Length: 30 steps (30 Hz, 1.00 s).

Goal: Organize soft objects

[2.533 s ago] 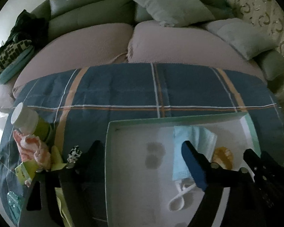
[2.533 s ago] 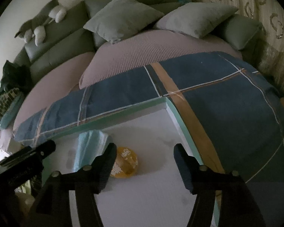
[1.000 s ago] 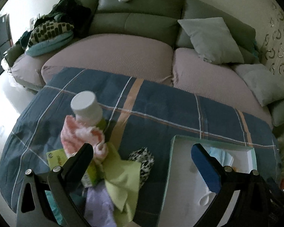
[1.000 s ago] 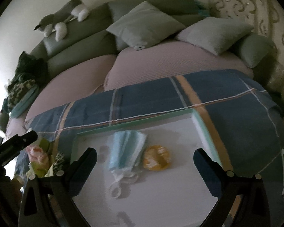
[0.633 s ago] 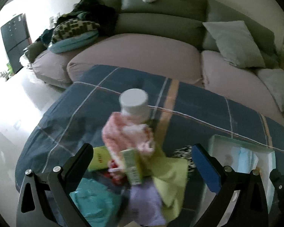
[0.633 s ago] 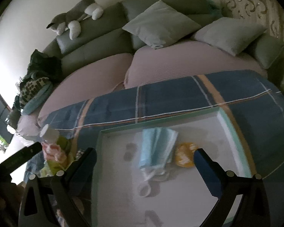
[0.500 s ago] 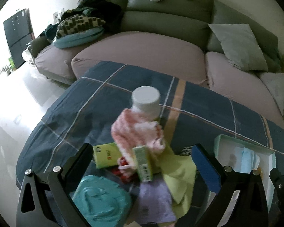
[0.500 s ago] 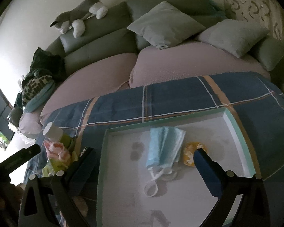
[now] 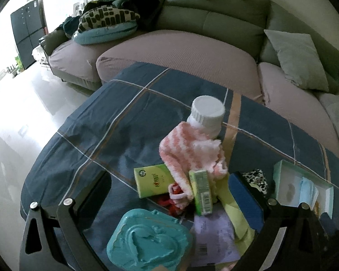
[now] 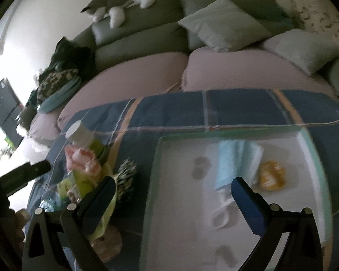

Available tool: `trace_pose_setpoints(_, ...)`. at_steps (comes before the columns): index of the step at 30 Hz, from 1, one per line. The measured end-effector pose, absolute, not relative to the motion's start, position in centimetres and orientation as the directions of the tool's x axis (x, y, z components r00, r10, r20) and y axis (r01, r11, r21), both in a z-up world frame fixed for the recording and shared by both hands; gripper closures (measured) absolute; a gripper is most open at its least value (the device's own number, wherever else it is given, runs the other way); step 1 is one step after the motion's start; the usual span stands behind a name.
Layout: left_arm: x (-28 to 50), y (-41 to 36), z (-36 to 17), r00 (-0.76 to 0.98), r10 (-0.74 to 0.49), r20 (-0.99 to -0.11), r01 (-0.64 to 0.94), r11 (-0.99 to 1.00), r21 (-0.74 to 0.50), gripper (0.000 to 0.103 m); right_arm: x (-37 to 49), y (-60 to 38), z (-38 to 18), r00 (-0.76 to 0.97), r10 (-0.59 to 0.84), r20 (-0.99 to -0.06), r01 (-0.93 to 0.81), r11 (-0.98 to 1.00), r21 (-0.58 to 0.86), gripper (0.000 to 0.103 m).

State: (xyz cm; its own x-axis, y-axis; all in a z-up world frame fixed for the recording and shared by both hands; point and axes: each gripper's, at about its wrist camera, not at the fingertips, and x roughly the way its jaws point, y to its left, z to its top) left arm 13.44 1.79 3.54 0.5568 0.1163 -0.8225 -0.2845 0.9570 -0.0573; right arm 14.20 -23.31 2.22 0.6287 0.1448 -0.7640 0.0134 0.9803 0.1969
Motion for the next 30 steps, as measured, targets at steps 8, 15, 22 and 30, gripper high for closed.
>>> trace_pose_setpoints(8, 13.9, 3.2, 2.0, 0.528, 0.122, -0.84, -0.298, 0.953, -0.048, 0.0, 14.2, -18.8, 0.3, 0.578, 0.231, -0.783, -0.096, 0.972, 0.217, 0.0)
trace_pose_setpoints(15, 14.1, 3.6, 1.6, 0.544, 0.07, -0.836, -0.286, 0.952, -0.107, 0.0, 14.6, -17.6, -1.4, 0.536, 0.244, -0.808, -0.117, 0.969, 0.216, 0.003)
trace_pose_setpoints(22, 14.4, 3.6, 1.8, 0.578, 0.042, -0.815, -0.267, 0.954, -0.139, 0.0, 15.0, -15.6, -2.7, 0.495, 0.272, -0.825, -0.169, 0.962, 0.216, 0.013)
trace_pose_setpoints(30, 15.1, 2.5, 1.3, 0.551, 0.087, -0.83, -0.234, 0.971, -0.053, 0.0, 15.3, -14.9, -3.7, 0.464, 0.32, -0.826, -0.198, 0.946, 0.255, 0.036)
